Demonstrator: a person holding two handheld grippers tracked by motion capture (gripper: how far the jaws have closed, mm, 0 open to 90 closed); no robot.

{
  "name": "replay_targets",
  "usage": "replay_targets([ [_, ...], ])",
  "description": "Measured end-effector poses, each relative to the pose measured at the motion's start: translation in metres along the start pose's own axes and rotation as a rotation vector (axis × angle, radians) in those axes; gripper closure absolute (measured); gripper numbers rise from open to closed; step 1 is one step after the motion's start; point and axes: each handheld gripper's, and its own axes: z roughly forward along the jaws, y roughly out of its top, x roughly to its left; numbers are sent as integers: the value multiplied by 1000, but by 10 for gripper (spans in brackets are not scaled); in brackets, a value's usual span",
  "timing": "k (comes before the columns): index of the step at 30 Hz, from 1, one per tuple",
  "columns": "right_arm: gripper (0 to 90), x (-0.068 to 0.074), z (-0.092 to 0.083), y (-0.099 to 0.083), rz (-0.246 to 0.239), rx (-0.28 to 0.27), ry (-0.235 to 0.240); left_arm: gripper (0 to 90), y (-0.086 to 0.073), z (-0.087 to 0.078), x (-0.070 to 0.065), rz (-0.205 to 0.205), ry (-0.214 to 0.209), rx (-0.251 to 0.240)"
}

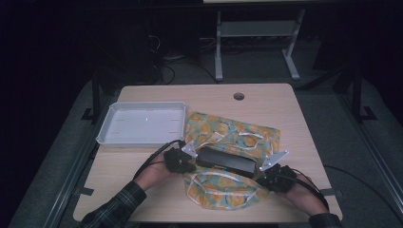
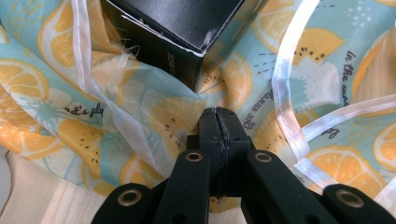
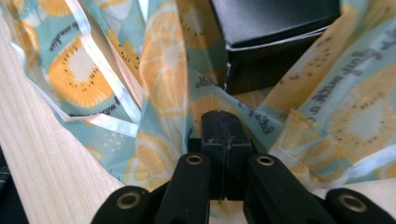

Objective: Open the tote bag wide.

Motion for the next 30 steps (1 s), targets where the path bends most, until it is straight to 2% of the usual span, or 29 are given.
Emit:
replay_targets([
  [10, 826, 0, -30, 4, 13, -103, -17, 893, 0, 0, 0, -1, 1, 3],
  [16, 747, -4, -41, 14, -8, -146, -12, 893, 0, 0, 0, 0, 1, 6],
  [22, 660, -8, -42, 28, -42, -158, 19, 894, 0, 0, 0, -4, 0, 4],
  [30, 561, -8, -30, 53, -99, -147, 41, 894, 1, 0, -1, 1, 5, 7],
])
